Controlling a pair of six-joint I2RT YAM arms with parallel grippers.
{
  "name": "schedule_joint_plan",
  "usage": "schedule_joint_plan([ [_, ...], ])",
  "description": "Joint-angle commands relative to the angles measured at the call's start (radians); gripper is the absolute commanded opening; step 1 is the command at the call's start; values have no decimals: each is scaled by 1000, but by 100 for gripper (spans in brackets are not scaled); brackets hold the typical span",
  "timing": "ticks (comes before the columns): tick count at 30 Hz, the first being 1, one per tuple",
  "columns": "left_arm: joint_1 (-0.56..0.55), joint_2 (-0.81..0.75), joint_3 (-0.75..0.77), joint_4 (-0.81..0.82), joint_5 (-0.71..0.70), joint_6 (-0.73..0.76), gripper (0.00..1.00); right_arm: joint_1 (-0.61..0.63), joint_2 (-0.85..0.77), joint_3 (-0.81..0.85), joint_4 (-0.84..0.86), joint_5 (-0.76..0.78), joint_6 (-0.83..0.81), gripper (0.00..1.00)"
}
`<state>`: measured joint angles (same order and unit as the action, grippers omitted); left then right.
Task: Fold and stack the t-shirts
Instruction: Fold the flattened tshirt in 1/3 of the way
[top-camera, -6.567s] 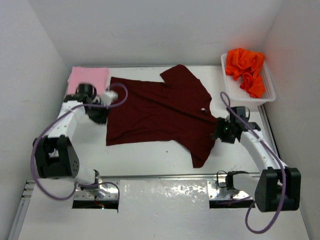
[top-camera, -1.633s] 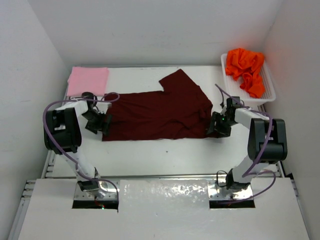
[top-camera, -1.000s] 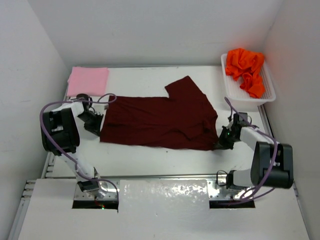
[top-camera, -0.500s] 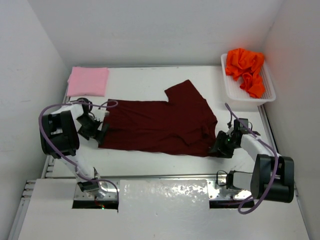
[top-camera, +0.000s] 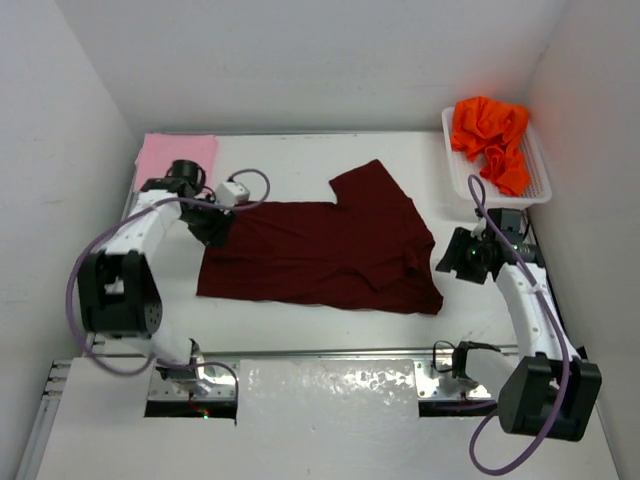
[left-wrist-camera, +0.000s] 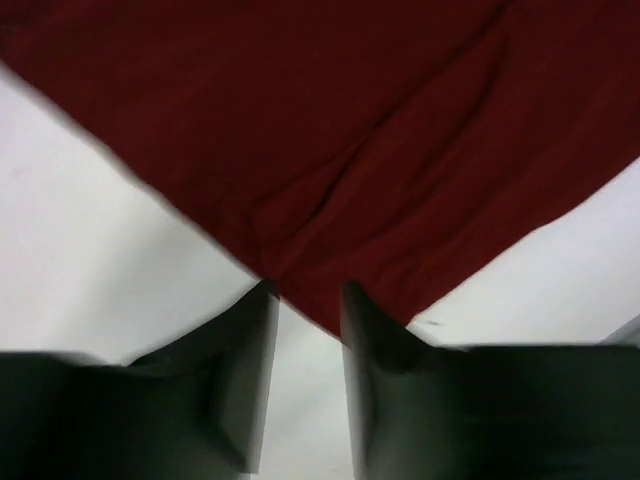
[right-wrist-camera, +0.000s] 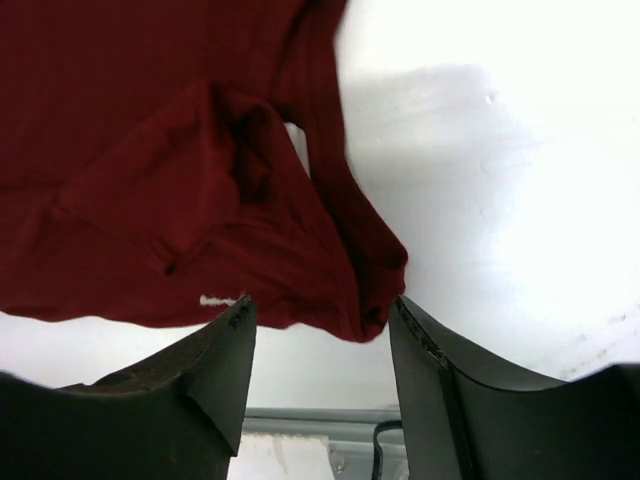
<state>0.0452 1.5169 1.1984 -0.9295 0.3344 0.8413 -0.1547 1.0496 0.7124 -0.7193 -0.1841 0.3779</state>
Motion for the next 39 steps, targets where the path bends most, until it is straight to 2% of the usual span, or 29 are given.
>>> schedule_joint_plan([
  [1,-4,156,-59,82,-104,-45,47,17,19,51,46,-46,10,54],
  [4,-7,175,-82,187,-113,-45,61,49,90,85,93,-84,18,56],
  [8,-11,204,-59,204,-75,-42,59,79,180,93,174,-94,47,57],
  [10,-11,216,-59,224,-64,-74,56,92,245,90,224,-112,67,56],
  [12,-11,238,-56,277,-115,-158,52,95,306,90,264,-127,79,54],
  [17,-10,298,-4,327,-219,-326,52,96,381,90,308,-120,89,43],
  [21,-7,295,55,262,-218,-350,54,98,409,101,288,-140,58,39],
  [25,-5,192,142,276,-248,-384,66,98,386,125,261,-132,23,35],
  [26,-7,172,177,284,-253,-390,74,98,385,130,252,-133,16,33],
  [27,-21,140,252,299,-238,-390,76,98,386,134,247,-138,7,33],
  [28,-34,125,289,299,-154,-343,75,98,397,142,245,-165,4,32],
  [29,-83,111,335,299,-137,-300,74,98,403,144,248,-185,0,32],
  [30,-225,89,339,293,-150,-248,69,98,412,145,253,-210,0,34],
  [31,-322,83,333,284,-214,-128,58,98,429,148,257,-263,0,36],
  [32,-414,81,319,272,-237,-67,52,98,440,151,258,-282,0,39],
  [33,-585,89,269,264,-251,-21,49,98,449,153,253,-285,4,41],
  [34,-664,98,244,268,-262,45,46,98,457,154,247,-284,6,41],
  [35,-729,106,222,271,-262,77,46,98,470,156,232,-270,4,41],
  [36,-842,133,204,290,-261,103,46,98,478,156,224,-259,1,41],
  [39,-999,219,191,307,-239,203,45,96,494,162,218,-238,-5,41],
])
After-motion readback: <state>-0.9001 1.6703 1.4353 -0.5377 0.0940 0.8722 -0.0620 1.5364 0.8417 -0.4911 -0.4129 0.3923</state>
